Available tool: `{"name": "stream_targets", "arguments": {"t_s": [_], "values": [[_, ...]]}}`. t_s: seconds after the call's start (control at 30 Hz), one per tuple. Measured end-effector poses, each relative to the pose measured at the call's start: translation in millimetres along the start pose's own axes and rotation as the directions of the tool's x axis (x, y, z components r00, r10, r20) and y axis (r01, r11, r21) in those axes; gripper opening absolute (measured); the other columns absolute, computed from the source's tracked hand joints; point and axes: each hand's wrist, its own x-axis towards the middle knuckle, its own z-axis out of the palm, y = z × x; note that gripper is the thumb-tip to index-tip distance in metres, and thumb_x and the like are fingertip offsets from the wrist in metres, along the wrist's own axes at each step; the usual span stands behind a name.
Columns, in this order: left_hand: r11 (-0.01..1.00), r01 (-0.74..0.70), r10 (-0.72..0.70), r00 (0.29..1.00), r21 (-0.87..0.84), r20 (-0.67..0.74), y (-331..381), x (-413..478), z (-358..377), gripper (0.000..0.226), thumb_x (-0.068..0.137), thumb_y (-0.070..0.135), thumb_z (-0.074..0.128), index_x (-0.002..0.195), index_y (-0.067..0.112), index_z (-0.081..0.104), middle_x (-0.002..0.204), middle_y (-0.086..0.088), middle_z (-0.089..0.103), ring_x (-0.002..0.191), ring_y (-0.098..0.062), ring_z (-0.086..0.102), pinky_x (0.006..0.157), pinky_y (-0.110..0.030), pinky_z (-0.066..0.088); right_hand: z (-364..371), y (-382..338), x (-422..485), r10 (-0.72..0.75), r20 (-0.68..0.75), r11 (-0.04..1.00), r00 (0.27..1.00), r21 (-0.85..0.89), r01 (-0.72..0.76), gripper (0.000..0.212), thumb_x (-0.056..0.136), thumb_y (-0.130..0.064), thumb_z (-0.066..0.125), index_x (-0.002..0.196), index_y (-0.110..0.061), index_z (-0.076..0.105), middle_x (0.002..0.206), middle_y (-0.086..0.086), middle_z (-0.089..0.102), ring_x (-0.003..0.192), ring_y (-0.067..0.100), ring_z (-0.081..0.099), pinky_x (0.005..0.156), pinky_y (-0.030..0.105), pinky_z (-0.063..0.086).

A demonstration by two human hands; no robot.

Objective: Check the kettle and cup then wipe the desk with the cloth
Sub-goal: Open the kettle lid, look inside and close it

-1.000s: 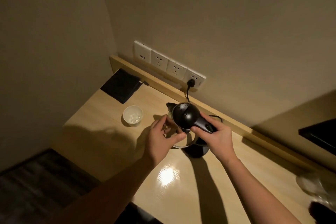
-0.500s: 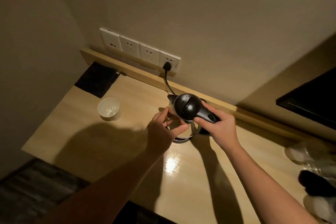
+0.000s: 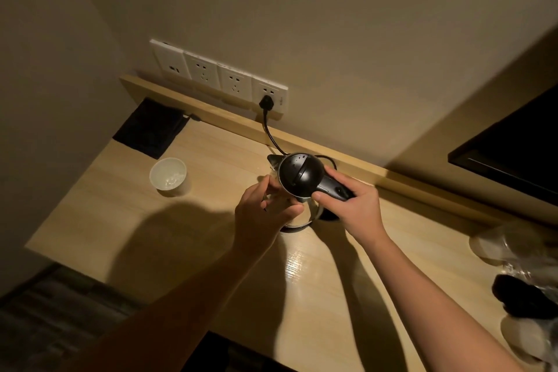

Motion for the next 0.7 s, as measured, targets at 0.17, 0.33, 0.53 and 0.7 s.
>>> {"name": "stream_targets", "arguments": {"t_s": [0.17,0.33,0.53,0.7], "values": [[0.998,0.030,-0.031,1.000,-0.057,-0.008,-6.8,-9.2,5.5,0.057,0.082,0.061,0.070,0.101,0.008,0.068,0.085,0.006,0.064,0.080,-0.010,0.058,0.074,-0.005,0.042,1.9,5.3,-5.1,0.000,0.034,1.000,0.999,-0.004,0.000,0.064,0.074,-0.021,0.094,0.130,-0.037,0.069,0.116,-0.037,0.070,0.116,-0.008,0.065,0.091,0.009,0.050],[0.996,-0.003,0.000,1.000,-0.086,-0.031,-5.7,-15.5,10.7,0.051,0.078,0.051,0.073,0.111,0.013,0.063,0.095,-0.008,0.071,0.090,-0.021,0.065,0.071,-0.036,0.060,-1.1,2.7,-7.1,0.019,0.048,1.000,0.999,-0.011,-0.018,0.064,0.075,-0.020,0.093,0.133,-0.034,0.069,0.118,-0.029,0.074,0.114,-0.006,0.066,0.091,0.009,0.051],[0.994,0.034,-0.034,0.999,-0.105,0.004,-18.2,-11.4,-15.7,0.056,0.068,0.044,0.082,0.117,0.023,0.062,0.109,0.008,0.069,0.096,0.001,0.064,0.075,-0.017,0.058,-0.7,-13.2,-20.8,0.008,-0.003,0.950,1.000,-0.311,-0.009,0.072,0.078,-0.038,0.090,0.143,-0.024,0.063,0.114,-0.006,0.054,0.108,0.005,0.052,0.091,0.016,0.044],[0.999,0.031,-0.030,0.999,-0.023,0.038,-46.4,-7.3,-78.3,0.082,0.071,0.037,0.085,0.139,0.000,0.060,0.129,-0.020,0.069,0.116,-0.030,0.068,0.091,-0.046,0.063,30.8,-46.7,-43.3,-0.293,-0.161,0.826,0.943,-0.539,0.165,0.059,0.083,-0.049,0.076,0.130,-0.013,0.069,0.118,0.005,0.055,0.113,0.022,0.047,0.093,0.041,0.041]]}}
